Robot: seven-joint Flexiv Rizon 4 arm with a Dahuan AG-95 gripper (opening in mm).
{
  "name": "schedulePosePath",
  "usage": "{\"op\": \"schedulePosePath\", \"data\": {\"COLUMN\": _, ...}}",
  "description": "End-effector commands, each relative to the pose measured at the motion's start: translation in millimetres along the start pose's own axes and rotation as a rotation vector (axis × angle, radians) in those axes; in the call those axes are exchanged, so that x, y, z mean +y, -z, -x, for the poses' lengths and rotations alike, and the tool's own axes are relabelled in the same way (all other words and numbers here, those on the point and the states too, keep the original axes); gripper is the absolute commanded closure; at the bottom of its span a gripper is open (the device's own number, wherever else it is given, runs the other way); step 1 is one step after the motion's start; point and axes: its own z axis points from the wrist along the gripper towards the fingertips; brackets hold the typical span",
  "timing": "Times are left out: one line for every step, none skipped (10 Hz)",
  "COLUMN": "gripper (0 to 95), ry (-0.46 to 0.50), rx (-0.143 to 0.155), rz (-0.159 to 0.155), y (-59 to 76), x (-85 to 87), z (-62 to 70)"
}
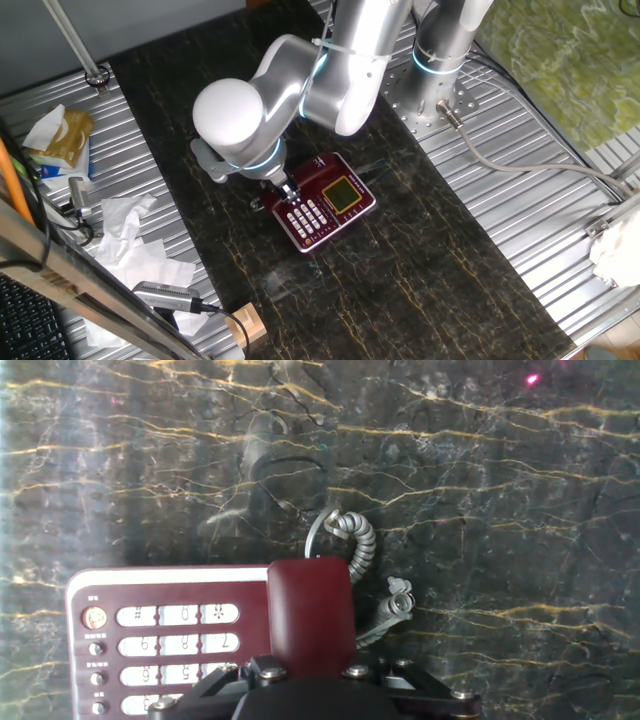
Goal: Place the handset of the telephone on the corresponding phone cradle
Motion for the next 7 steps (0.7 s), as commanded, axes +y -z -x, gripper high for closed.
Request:
{"op": "schedulePosePath", "data": {"gripper": 95.0, "ry": -0.001, "rx": 0.000, "rz": 0.001, "y": -0.1, "x": -0.1, "z": 0.3}}
{"op": "schedulePosePath", "data": {"gripper": 95.0, "ry": -0.006, "rx": -0.001, "rz": 0.003, "y": -0.1, "x": -0.1, "z": 0.3}}
{"op": "schedulePosePath", "data": {"gripper": 95.0, "ry": -0.015, "rx": -0.002, "rz": 0.004, "y": -0.1, "x": -0.1, "z": 0.3}}
{"op": "schedulePosePath", "data": {"gripper": 95.0, "ry": -0.023, "rx": -0.004, "rz": 0.007, "y": -0.1, "x": 0.0, "z": 0.3}}
{"op": "schedulePosePath", "data": {"gripper": 95.0, "ry": -0.029, "rx": -0.012, "rz": 0.009, "y": -0.1, "x": 0.0, "z": 0.3}}
{"op": "schedulePosePath", "data": {"gripper": 95.0, "ry": -0.032, "rx": -0.018, "rz": 0.010, "y": -0.1, "x": 0.0, "z": 0.3}}
{"op": "schedulePosePath", "data": {"gripper": 95.0, "ry": -0.032, "rx": -0.020, "rz": 0.010, "y": -0.1, "x": 0.0, "z": 0.3}}
